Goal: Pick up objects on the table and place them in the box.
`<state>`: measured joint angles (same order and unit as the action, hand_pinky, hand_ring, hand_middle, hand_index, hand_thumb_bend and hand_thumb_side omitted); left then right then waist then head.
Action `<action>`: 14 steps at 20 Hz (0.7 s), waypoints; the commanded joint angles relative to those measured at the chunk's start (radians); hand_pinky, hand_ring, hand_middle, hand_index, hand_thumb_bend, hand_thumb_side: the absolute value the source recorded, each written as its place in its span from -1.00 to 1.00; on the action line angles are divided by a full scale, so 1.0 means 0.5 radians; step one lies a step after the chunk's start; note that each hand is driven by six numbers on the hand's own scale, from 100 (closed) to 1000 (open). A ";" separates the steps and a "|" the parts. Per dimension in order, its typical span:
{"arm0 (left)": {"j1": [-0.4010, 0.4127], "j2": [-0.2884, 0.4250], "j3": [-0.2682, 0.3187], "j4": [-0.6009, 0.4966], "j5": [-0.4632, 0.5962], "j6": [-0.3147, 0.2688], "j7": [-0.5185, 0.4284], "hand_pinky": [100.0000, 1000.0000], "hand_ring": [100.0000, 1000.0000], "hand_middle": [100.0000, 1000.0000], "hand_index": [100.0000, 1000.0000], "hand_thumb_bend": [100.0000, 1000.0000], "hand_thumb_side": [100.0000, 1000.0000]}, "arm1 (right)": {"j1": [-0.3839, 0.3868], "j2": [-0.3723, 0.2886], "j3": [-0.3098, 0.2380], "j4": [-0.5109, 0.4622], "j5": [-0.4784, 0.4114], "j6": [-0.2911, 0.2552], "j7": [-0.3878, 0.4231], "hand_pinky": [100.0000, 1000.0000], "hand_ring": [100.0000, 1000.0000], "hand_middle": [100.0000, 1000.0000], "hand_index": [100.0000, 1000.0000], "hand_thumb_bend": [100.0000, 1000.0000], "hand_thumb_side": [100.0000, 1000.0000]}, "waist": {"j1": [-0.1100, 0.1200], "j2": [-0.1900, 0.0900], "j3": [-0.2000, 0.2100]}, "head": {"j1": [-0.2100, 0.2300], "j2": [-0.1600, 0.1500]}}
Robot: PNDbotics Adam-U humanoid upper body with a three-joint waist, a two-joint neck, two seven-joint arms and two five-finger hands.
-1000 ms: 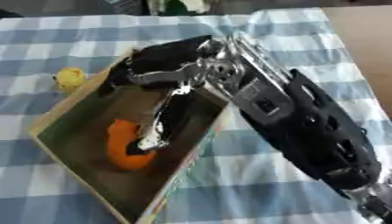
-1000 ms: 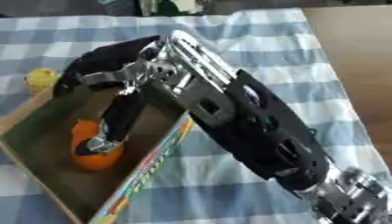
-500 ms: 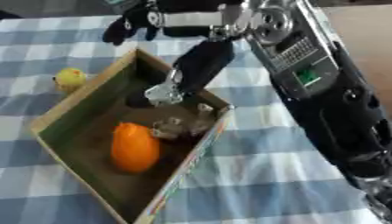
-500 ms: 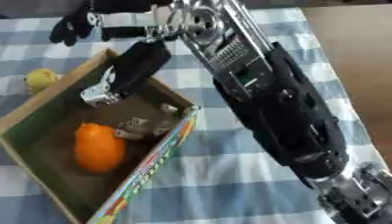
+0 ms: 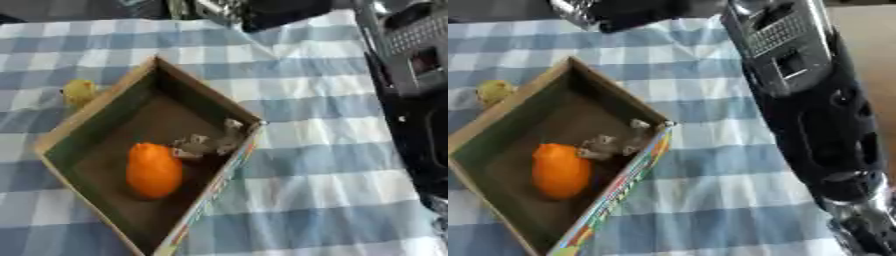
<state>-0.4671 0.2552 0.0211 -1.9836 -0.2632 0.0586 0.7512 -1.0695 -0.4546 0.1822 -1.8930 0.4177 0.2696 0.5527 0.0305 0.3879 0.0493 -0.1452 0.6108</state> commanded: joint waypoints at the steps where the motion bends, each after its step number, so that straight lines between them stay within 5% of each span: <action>1: -0.013 0.031 -0.003 -0.033 -0.010 -0.001 -0.011 -0.11 0.59 0.46 0.50 -1.00 0.51 | 0.022 -0.135 -0.098 -0.153 -0.081 0.155 -0.308 0.41 0.67 0.54 0.67 -1.00 0.11 | 0.006 -0.053 -0.008 | 0.011 0.007; 7: -0.004 0.035 0.000 -0.033 -0.017 0.003 -0.010 -0.12 0.60 0.47 0.50 -1.00 0.51 | 0.165 -0.331 -0.203 -0.213 -0.272 0.227 -0.921 0.36 0.63 0.52 0.66 -1.00 0.25 | 0.021 -0.043 -0.035 | 0.034 0.029; 14: 0.010 0.045 0.014 -0.033 -0.026 0.011 0.009 -0.12 0.60 0.47 0.50 -1.00 0.51 | 0.353 -0.518 -0.294 -0.214 -0.476 0.095 -1.543 0.36 0.61 0.50 0.65 -1.00 0.47 | 0.048 -0.032 -0.053 | 0.175 0.022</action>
<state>-0.4571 0.2553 0.0216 -1.9836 -0.2708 0.0640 0.7514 -0.8827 -0.6731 0.0539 -1.9809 0.2001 0.3285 -0.1706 0.0568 0.3899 0.0233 -0.0710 0.6226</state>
